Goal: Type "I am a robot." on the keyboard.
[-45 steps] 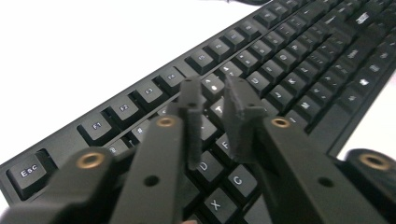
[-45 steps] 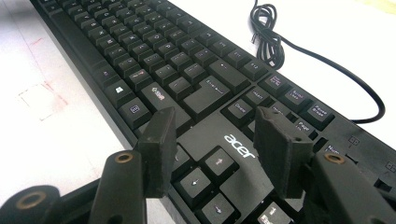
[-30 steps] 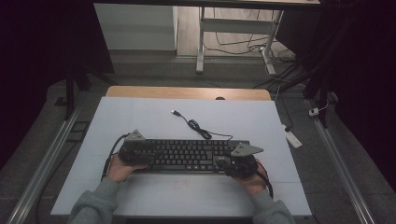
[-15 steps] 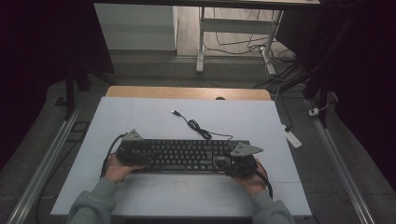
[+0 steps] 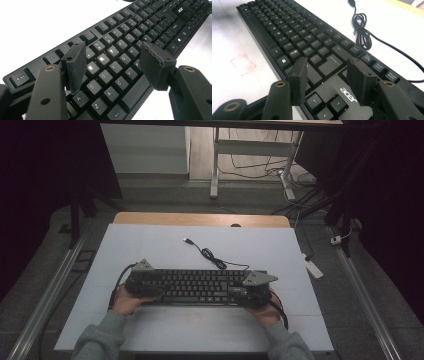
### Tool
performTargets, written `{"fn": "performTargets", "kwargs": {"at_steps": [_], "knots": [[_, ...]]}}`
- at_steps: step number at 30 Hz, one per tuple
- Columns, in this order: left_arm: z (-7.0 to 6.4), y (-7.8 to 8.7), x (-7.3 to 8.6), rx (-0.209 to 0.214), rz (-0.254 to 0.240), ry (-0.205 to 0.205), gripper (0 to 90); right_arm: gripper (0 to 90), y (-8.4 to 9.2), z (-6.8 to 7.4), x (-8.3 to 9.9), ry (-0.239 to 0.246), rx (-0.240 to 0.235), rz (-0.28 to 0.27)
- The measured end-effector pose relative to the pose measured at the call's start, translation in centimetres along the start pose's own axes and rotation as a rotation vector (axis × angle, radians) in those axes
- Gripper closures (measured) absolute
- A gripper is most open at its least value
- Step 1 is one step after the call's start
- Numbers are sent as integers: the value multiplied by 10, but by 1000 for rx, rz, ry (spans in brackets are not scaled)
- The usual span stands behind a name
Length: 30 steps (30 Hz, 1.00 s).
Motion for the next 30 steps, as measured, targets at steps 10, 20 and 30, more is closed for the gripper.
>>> {"fn": "performTargets", "kwargs": {"at_steps": [10,20,30], "knots": [[0,0,0,-1,3,-1,378,777,-5,7,-14,11,-54,-22],[-1,-2,1,-2,11,-4,373,899,-24,15,-29,16,-89,-6],[-1,-3,1,-3,13,-8,373,898,-51,20,-35,17,-98,48]]}}
Point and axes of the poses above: each handheld gripper's, and its own axes: y roughly backward along the jaws, x roughly out of its underside, z roughly to its left, the point moved 5 cm from there along -y, roughly forward along the jaws, and after that the axes turned 1 degree about -y, right-handed, at the moved point
